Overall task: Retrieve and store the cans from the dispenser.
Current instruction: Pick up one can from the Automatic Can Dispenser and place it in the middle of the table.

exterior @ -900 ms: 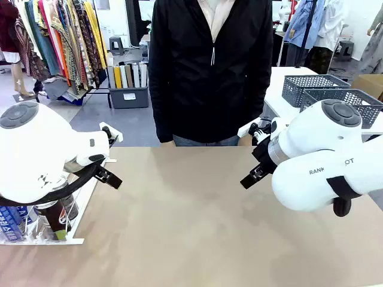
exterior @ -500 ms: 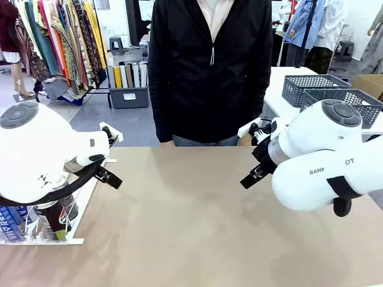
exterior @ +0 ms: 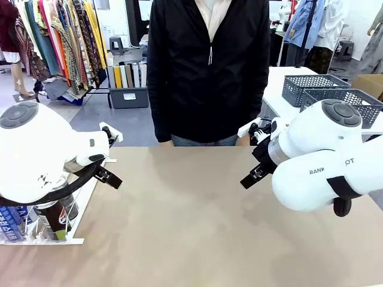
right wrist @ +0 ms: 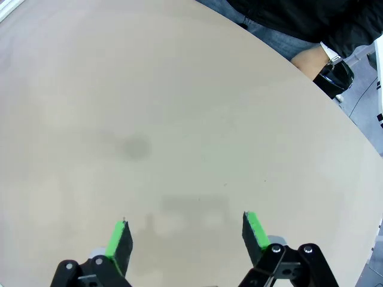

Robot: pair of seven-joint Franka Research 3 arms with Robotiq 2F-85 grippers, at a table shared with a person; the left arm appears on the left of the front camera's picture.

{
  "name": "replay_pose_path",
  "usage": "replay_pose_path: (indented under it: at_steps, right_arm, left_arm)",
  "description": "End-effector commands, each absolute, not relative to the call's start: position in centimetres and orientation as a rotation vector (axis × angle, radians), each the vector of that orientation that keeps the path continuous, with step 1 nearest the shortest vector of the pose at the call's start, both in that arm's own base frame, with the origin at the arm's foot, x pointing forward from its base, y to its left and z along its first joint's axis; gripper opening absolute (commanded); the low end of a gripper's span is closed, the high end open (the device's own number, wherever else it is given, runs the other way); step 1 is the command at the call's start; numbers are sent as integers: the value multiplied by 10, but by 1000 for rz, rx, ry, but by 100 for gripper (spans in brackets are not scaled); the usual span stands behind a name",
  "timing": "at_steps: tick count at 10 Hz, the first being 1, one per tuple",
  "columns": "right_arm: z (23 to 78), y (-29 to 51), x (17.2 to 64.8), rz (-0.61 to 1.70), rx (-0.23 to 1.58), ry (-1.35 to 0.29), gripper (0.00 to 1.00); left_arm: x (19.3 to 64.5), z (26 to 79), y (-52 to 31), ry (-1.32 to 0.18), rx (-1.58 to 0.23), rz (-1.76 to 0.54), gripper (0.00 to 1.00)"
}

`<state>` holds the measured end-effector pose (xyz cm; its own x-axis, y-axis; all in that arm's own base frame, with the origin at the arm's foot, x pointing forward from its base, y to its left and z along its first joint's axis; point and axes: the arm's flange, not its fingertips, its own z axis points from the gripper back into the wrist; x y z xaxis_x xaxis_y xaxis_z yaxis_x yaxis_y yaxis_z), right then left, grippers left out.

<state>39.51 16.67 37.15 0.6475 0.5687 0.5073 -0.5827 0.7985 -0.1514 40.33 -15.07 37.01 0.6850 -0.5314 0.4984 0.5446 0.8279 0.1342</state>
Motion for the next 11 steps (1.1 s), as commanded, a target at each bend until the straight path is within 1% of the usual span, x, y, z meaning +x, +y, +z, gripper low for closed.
replay_pose_path:
  at_steps: [1,7,8,9,10,11]
  right_arm:
    - [371,167,395,655,26,-568,100]
    - [371,167,395,655,26,-568,100]
    - [384,161,393,636,39,-512,100]
    - [398,153,386,632,140,-380,100]
    - [414,146,382,481,262,-253,100]
    - [430,130,377,362,419,-191,100]
  left_arm:
    - [403,370,-151,-551,-25,-604,100]
    - [403,370,-151,-550,-25,-603,100]
    - [394,384,-147,-527,-80,-632,100]
    - [383,405,-139,-397,-125,-684,100]
    - [370,426,-134,-336,-276,-786,100]
    - [359,452,-129,-237,-383,-696,100]
